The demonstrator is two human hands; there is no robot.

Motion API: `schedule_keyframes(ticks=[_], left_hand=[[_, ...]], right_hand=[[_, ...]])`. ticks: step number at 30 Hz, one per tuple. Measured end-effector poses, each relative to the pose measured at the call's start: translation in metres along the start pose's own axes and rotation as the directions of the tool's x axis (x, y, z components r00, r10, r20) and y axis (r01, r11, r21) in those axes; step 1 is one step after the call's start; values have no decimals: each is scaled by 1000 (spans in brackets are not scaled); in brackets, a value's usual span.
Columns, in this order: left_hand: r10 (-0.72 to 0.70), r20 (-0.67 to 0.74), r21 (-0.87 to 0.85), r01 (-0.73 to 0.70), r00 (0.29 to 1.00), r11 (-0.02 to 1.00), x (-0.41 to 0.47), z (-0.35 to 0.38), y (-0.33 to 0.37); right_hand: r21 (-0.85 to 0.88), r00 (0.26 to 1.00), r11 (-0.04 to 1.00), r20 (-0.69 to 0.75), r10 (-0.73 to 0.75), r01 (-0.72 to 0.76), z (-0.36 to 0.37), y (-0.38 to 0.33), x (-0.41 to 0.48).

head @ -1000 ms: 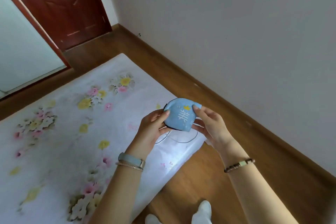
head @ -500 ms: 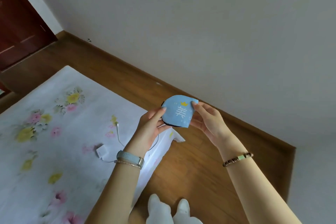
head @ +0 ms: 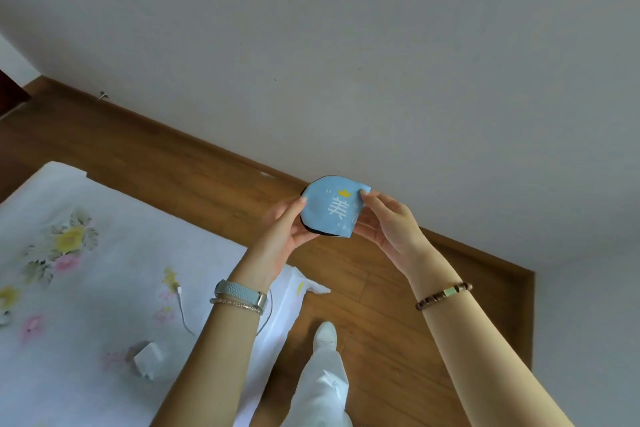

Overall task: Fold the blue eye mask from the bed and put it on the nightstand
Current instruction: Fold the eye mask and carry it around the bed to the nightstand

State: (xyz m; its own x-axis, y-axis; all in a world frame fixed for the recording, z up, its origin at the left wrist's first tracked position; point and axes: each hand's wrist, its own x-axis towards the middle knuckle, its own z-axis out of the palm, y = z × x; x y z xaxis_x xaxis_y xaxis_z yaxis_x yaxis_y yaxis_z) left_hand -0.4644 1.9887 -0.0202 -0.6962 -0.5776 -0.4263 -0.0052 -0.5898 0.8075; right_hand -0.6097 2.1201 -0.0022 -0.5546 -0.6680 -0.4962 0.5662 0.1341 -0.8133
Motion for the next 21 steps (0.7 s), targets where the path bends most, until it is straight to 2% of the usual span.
schedule_keyframes(ticks=[7,21], left_hand=[[43,1,-42,-43,999,998,61,-4,43],[108,-165,-87,-124,980,988,155,-25,99]], right_hand=[[8,999,1000,32,-14,13,26,-41,66],[-70,980,996,185,65,-53,77,-97,204]])
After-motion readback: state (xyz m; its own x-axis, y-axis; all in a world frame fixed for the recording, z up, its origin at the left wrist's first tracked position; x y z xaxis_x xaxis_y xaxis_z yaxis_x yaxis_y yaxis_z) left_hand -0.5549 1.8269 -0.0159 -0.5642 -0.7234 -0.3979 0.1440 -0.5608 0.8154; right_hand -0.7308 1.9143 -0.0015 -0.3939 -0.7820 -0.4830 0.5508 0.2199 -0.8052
